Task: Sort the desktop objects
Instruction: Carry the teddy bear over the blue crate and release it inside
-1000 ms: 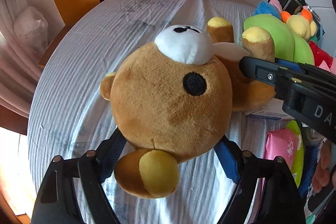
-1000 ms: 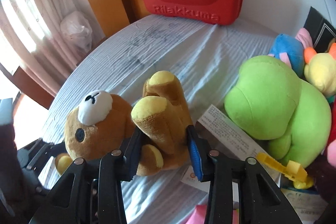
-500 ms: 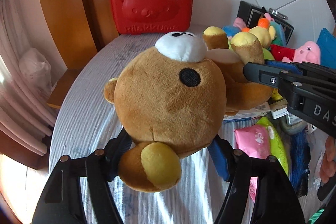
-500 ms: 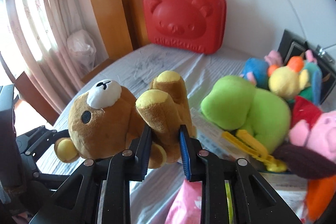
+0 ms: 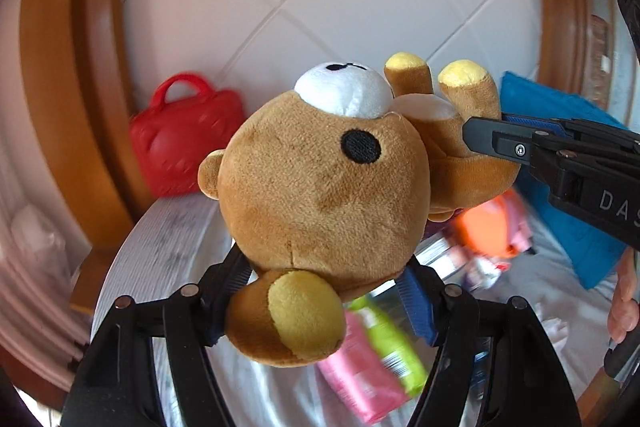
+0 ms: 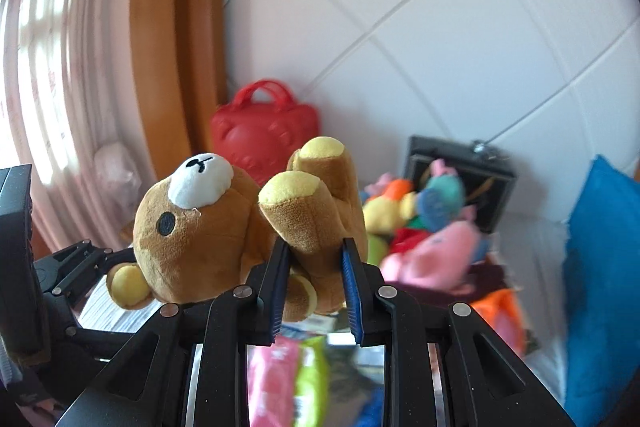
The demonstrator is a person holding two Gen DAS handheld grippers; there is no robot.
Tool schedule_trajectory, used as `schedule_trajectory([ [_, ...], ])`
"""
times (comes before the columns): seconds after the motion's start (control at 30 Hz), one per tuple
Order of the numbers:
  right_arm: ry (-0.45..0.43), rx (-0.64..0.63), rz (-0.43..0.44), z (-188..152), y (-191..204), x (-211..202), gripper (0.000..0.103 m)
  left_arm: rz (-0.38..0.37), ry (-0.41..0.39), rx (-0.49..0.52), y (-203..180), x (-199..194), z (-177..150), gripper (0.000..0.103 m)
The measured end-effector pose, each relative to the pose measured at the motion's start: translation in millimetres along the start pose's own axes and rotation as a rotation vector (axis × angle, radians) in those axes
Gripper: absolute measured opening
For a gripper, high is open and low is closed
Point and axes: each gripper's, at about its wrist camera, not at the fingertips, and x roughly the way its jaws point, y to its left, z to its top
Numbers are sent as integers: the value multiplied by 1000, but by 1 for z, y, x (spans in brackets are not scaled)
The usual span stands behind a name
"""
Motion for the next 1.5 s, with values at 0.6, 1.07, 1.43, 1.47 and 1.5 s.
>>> schedule_trajectory([
  [0.6,-146,69,-349,25,-322,-195,25,-280,-148,158,-378,15,165,69],
  [1.07,12,291,-381,-13,-579,-203,25,-291,151,291,-613,126,231,69],
  [1.43,125,383,-339,-60,-628,-163,25,-248,273,390,-646,172,198,69],
  [1.47,126,363,-369,-60,-624,-163,25,-240,251,402,-646,167,197,69],
  [1.5,132,348,-399,-59,-619,-163,26,-234,233,413,-646,165,195,69],
])
